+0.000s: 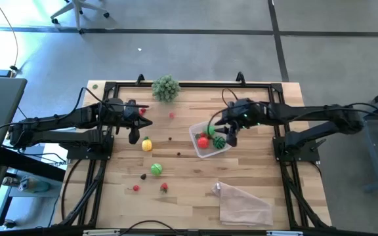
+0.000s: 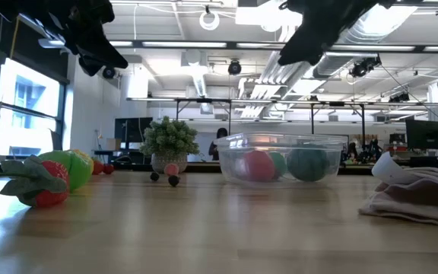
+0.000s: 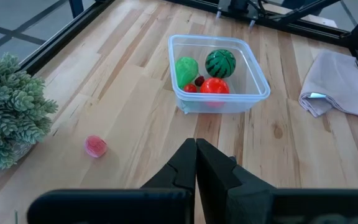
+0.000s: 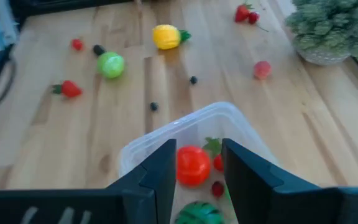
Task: Pick and placing Produce into tupperware
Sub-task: Adjust the transparent bin
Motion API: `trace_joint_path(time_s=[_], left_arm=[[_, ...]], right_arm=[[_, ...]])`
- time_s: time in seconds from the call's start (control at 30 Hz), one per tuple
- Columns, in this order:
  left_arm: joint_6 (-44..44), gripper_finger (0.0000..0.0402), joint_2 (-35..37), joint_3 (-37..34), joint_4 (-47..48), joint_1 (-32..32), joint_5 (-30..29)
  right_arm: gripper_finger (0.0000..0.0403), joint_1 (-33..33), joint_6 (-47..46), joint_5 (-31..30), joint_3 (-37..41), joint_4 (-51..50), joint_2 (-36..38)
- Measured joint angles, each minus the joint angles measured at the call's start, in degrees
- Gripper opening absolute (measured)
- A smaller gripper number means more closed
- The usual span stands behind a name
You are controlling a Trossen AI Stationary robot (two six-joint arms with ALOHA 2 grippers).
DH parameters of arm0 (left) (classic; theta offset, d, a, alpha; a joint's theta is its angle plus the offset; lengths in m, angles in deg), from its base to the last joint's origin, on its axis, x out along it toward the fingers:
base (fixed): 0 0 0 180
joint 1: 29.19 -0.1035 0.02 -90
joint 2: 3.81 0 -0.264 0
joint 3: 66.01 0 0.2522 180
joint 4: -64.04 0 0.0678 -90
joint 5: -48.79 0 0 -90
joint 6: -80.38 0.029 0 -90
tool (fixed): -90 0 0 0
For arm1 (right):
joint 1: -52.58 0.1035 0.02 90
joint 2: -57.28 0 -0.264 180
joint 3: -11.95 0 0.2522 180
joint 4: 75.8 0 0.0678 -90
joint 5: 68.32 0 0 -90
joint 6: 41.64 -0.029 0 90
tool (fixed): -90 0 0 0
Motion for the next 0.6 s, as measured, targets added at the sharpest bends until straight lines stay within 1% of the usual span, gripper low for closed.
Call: trace_joint_path(time_s=[0.1,0.2,0.3,0.37,0.47,0.6], left_arm=[[-0.02,0.0001,0.0,0.0,0.0,-0.02,0.02],[-0.02,0.0001,0.01,-0.02,0.0,-0.02,0.02],[0.0,0.0001,0.0,-0.02,-0.02,-0.02,0.02],[-0.02,0.0001,0.0,-0.01,0.0,0.0,0.02],[-0.02,0.0001,0.0,-0.02,0.0,-0.02,0.0],[-0.01,0.0001,0.0,-0.01,-0.01,-0.02,0.02]], right_arm=[[0.0112,2.72,-2.17,-2.85,0.02,-2.82,1.43],[0.0112,5.63,-4.88,-6.06,0.01,-5.51,1.23],[0.0112,8.42,-5.45,-9.85,0.02,-4.67,-0.93],[0.0112,9.29,-5.12,-11.67,0.02,-2.31,-3.17],[0.0112,8.12,-3.58,-12.0,0.02,2.07,-7.91],[0.0112,4.27,-0.25,-7.56,0.02,8.59,-15.69]])
